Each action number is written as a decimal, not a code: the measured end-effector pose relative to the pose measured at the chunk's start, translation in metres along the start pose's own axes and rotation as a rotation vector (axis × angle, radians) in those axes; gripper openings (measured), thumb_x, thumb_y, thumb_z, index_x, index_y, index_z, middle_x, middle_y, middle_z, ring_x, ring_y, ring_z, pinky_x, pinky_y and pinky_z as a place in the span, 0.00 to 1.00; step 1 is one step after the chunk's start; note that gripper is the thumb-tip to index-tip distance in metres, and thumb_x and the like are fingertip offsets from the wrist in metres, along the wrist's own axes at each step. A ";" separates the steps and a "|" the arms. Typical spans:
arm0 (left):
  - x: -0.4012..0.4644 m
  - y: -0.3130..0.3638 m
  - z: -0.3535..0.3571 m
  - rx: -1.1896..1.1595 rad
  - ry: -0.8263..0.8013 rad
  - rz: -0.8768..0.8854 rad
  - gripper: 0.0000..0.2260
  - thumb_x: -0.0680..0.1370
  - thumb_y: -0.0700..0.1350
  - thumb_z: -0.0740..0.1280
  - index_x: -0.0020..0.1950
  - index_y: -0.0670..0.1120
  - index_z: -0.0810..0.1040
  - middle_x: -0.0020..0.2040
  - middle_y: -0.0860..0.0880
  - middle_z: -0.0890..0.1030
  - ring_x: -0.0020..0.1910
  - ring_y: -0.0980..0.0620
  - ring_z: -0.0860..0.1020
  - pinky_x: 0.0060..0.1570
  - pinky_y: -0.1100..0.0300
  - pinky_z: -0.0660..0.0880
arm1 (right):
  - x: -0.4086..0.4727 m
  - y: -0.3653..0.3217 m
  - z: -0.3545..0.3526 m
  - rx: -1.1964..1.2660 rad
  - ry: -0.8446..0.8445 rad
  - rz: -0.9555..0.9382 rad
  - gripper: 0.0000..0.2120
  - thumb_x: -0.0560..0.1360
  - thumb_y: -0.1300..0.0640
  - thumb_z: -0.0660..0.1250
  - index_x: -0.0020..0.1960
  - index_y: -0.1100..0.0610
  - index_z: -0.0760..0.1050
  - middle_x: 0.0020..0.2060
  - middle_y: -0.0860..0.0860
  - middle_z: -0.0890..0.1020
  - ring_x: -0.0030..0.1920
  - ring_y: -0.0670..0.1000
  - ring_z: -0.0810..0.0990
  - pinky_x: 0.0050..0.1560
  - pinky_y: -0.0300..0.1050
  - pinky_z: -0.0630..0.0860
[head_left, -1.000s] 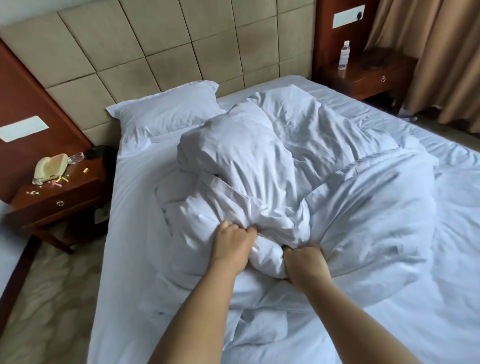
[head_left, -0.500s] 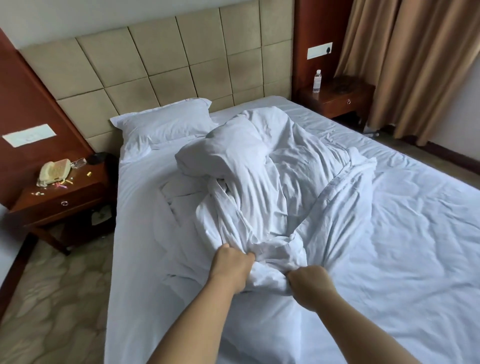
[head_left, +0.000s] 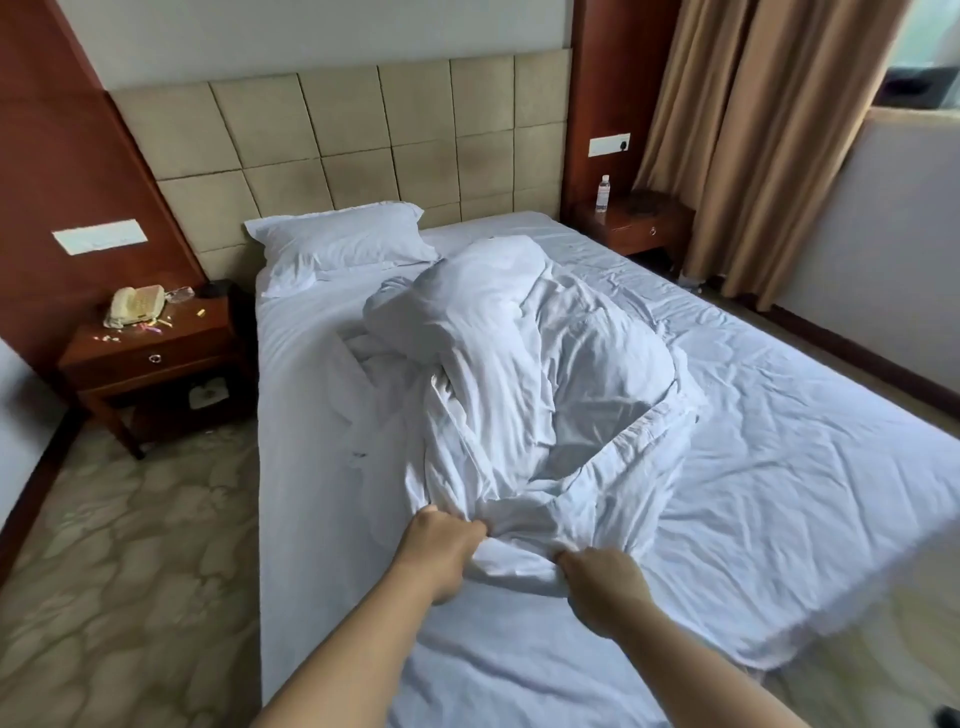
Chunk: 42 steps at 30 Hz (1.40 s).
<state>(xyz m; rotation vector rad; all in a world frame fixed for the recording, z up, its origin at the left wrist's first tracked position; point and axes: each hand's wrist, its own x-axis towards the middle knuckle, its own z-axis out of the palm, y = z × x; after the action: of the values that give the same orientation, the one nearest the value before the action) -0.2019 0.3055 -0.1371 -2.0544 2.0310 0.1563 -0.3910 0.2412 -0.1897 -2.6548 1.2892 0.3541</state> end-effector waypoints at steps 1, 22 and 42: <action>-0.016 0.006 0.010 -0.015 -0.003 -0.002 0.21 0.74 0.37 0.63 0.65 0.50 0.70 0.58 0.44 0.78 0.59 0.43 0.74 0.59 0.58 0.67 | -0.015 -0.006 0.010 0.010 -0.016 0.000 0.22 0.75 0.63 0.55 0.67 0.50 0.69 0.58 0.55 0.79 0.58 0.60 0.78 0.54 0.49 0.73; -0.074 0.032 0.036 -0.098 -0.135 0.031 0.18 0.74 0.34 0.60 0.62 0.44 0.68 0.60 0.42 0.76 0.58 0.39 0.74 0.49 0.56 0.67 | -0.022 -0.045 0.028 0.062 -0.118 -0.080 0.38 0.67 0.44 0.73 0.68 0.58 0.60 0.66 0.55 0.72 0.70 0.55 0.68 0.70 0.48 0.58; -0.007 -0.025 -0.034 0.375 -0.116 0.077 0.14 0.76 0.53 0.64 0.52 0.44 0.80 0.53 0.45 0.82 0.52 0.43 0.80 0.46 0.56 0.74 | -0.048 -0.030 -0.045 0.015 0.003 0.007 0.13 0.76 0.57 0.58 0.60 0.56 0.72 0.58 0.55 0.78 0.59 0.59 0.77 0.52 0.48 0.71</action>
<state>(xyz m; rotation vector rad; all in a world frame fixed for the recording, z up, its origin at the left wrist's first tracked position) -0.1802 0.3032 -0.1000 -1.7005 1.9002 -0.0856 -0.3902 0.2839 -0.1316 -2.6393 1.2975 0.3405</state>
